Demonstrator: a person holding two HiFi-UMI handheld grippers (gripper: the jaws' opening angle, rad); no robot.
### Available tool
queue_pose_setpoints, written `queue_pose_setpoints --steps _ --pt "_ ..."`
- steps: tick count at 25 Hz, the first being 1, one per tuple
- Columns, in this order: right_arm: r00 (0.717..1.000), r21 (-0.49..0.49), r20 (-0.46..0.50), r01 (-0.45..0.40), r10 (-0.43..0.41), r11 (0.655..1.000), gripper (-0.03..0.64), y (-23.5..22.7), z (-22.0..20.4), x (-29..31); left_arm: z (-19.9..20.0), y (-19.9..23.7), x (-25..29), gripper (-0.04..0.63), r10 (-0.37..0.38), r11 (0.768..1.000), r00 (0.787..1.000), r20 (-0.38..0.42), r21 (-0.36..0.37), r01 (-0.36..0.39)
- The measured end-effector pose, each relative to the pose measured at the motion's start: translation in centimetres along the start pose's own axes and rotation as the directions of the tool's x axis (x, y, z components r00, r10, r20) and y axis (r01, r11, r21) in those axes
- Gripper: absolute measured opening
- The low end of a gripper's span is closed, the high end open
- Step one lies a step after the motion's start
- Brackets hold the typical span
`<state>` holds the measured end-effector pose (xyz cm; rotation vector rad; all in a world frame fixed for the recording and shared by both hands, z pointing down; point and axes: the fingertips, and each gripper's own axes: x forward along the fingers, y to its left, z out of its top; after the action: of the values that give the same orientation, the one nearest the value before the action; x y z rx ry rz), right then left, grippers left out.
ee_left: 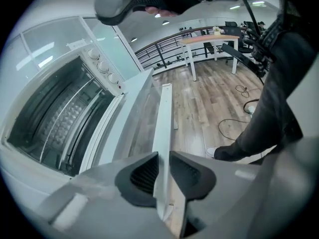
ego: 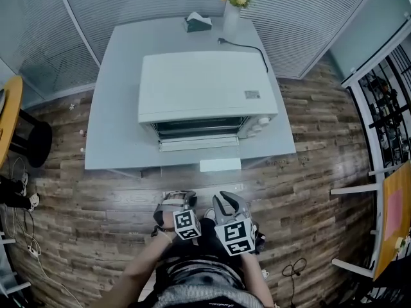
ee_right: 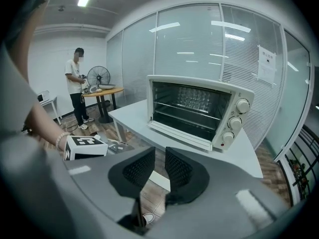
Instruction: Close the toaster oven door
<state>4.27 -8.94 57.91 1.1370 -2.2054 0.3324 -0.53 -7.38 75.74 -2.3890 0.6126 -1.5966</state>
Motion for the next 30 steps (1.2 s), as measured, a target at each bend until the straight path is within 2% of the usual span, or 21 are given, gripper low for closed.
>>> queue_pose_setpoints --steps 6,15,22,30 --pt "1.0 -0.033 -0.014 -0.02 0.019 0.999 0.067 0.1 -0.2 0.1 0.7 0.9 -2.0 0.075 0.007 0.998 1.0 0.025 -0.07 -0.005" --pt "0.999 -0.061 -0.029 -0.03 0.028 0.998 0.069 -0.2 -0.1 0.3 2.2 2.7 -5.3 0.064 0.077 0.992 0.995 0.069 -0.109 -0.069" --pt "0.998 -0.103 -0.061 -0.038 0.031 0.994 0.08 0.0 -0.6 0.7 3.5 5.1 -8.2 0.061 0.125 0.981 0.985 0.117 -0.165 -0.105" --pt "0.998 -0.189 -0.066 -0.014 0.001 0.982 0.086 -0.3 0.3 1.3 4.5 7.4 -10.2 0.057 0.155 0.973 0.976 0.15 -0.194 -0.124"
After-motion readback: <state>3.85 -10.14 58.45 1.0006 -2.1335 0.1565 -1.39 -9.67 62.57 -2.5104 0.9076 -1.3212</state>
